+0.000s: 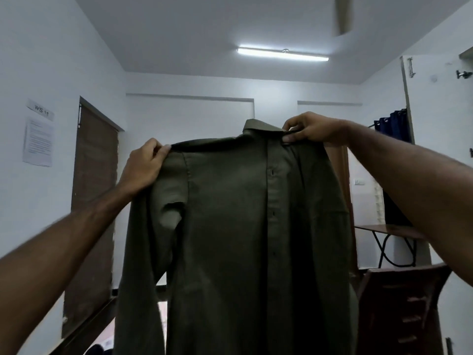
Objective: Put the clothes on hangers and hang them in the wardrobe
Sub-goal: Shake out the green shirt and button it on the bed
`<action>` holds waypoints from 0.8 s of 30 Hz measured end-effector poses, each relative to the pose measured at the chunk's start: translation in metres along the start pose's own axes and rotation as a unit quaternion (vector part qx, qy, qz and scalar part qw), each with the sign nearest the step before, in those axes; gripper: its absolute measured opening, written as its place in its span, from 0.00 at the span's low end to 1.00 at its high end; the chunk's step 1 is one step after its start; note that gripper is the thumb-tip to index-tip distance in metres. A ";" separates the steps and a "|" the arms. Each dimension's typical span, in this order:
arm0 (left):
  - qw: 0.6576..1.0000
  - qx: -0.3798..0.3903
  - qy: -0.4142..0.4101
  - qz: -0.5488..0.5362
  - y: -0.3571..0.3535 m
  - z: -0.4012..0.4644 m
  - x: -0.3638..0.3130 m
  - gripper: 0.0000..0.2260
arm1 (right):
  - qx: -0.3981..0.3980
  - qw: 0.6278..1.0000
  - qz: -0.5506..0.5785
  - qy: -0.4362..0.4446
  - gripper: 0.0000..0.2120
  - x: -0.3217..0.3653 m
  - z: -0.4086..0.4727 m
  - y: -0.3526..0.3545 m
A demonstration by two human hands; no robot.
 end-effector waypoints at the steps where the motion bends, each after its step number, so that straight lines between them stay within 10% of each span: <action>1: 1.000 0.025 -0.008 -0.016 0.001 -0.001 0.003 0.16 | 0.024 0.999 0.043 -0.009 0.14 -0.004 -0.002 -0.006; 6: 0.970 0.188 0.020 -0.152 -0.017 -0.015 0.038 0.31 | 0.107 0.972 0.207 -0.041 0.15 -0.030 0.007 -0.049; 11: 0.957 0.212 0.049 -0.190 -0.053 -0.024 0.087 0.15 | 0.200 0.942 0.252 -0.098 0.27 -0.068 0.031 -0.112; 18: 0.932 0.320 -0.088 0.143 -0.192 -0.068 0.173 0.03 | 0.271 0.934 0.016 -0.233 0.17 -0.204 0.094 -0.238; 24: 0.831 0.242 -0.166 0.473 -0.315 -0.118 0.257 0.10 | -0.040 0.948 -0.306 -0.075 0.25 -0.295 0.144 -0.376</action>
Point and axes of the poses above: each hand's wrist, its own z-axis towards the middle knuckle, its own y-axis out of the back of the hand, x = y × z, the point moved 10 cm from there along z, towards the middle knuckle, and after that the axes turned 3 degrees about z, right-handed, at the moved point
